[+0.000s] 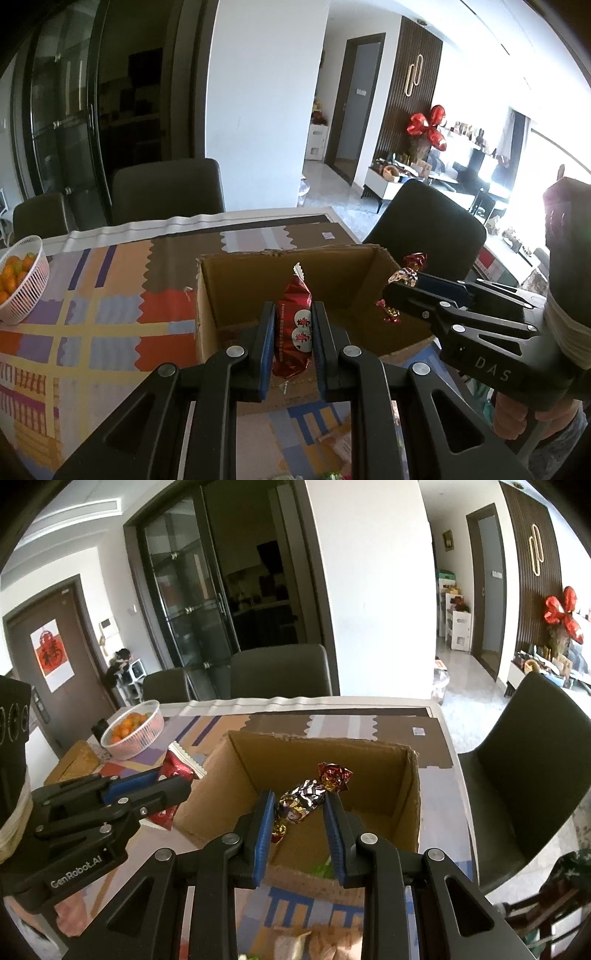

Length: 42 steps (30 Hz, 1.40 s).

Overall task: Organize snacks
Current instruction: 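Carry both candies over the box and open both tools to drop them, then move both tools back toward the remaining snacks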

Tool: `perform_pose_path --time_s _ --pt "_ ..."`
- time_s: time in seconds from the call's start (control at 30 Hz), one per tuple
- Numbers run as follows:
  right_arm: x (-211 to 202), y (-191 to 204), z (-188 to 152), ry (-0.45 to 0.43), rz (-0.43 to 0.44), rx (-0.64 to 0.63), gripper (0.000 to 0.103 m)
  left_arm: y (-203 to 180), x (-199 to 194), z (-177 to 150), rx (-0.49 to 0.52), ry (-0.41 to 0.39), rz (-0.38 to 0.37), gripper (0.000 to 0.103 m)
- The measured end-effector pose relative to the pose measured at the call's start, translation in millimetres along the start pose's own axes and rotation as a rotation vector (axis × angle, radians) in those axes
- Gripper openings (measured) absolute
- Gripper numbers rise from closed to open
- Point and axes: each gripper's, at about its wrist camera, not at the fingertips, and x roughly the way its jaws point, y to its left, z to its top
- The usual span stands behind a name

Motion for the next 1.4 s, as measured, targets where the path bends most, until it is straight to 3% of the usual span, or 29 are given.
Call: perform_pose_path --time_s 0.1,0.17,0.2,0.33,0.9,1.4 --pt "9.0 -5.8 2.8 0.005 -0.01 0.013 0.029 0.8 5.2 0.6 0.004 0.003 0.01 0.024" --pt "12.9 -7.9 3.0 0.012 -0.016 0.021 0.035 1.1 4.3 0.0 0.006 -0.005 0.023 0.04" --pt "14.4 -9.8 2.4 0.019 -0.022 0.031 0.044 0.9 2.4 -1.6 0.006 -0.011 0.032 0.045" --pt "10.2 -5.7 0.2 0.007 -0.052 0.021 0.051 1.0 -5.5 -6.6 0.02 -0.023 0.053 0.047" --pt "-30.1 31.8 -33.2 0.023 -0.023 -0.056 0.052 0.4 -64.5 -46.1 0.024 -0.051 0.07 0.052" --pt "-36.9 43.1 -77.8 0.114 -0.015 -0.049 0.052 2.3 -77.1 -101.8 -0.024 0.035 0.059 0.052"
